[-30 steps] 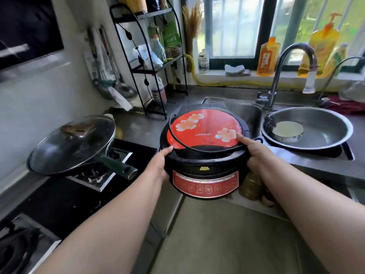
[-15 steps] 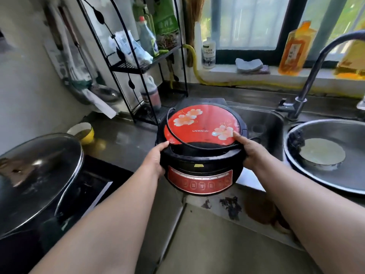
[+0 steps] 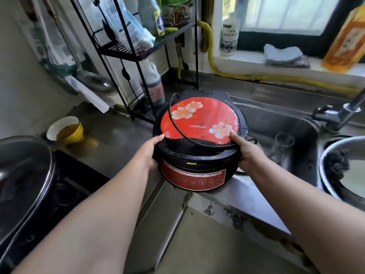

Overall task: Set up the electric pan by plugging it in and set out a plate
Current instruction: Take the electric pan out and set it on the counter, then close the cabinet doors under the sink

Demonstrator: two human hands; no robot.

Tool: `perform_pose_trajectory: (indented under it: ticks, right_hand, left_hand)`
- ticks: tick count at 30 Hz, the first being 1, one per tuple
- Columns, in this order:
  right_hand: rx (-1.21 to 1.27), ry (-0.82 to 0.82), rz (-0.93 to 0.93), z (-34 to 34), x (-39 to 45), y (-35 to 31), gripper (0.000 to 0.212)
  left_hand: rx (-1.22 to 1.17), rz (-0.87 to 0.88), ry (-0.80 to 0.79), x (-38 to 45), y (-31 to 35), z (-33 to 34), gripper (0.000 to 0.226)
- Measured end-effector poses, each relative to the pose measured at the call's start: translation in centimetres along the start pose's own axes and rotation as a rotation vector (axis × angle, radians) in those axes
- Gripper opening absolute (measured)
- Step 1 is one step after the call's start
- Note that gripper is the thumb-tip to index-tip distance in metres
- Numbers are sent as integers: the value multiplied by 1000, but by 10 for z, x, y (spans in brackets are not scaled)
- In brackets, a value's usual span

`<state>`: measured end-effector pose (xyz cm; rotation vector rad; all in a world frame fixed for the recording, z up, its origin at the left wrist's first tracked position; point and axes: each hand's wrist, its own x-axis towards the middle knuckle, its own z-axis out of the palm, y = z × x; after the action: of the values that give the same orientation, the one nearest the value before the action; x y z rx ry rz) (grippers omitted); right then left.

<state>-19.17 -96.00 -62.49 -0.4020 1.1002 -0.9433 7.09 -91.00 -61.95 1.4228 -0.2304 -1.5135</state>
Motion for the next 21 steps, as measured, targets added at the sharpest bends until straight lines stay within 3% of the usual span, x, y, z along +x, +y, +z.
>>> perform_pose_trajectory:
  ticks: [5, 10, 14, 16, 18, 21]
  right_hand:
    - [-62, 9, -46, 3, 11, -4, 32]
    - [-179, -9, -75, 3, 7, -4, 48]
    - [-247, 28, -67, 12, -11, -4, 80]
    - [-280, 56, -74, 15, -23, -2, 82]
    - [-302, 91, -67, 19, -39, 2, 74]
    - [-374, 183, -52, 21, -65, 8, 82]
  left_hand:
    - [73, -15, -2, 9, 5, -3, 26]
    - [206, -9, 115, 1, 7, -1, 33]
    - [203, 42, 244, -18, 9, 5, 77]
    - [169, 70, 383, -34, 2, 3, 91]
    - [184, 128, 478, -51, -15, -3, 83]
    - [264, 293, 591, -80, -50, -12, 54]
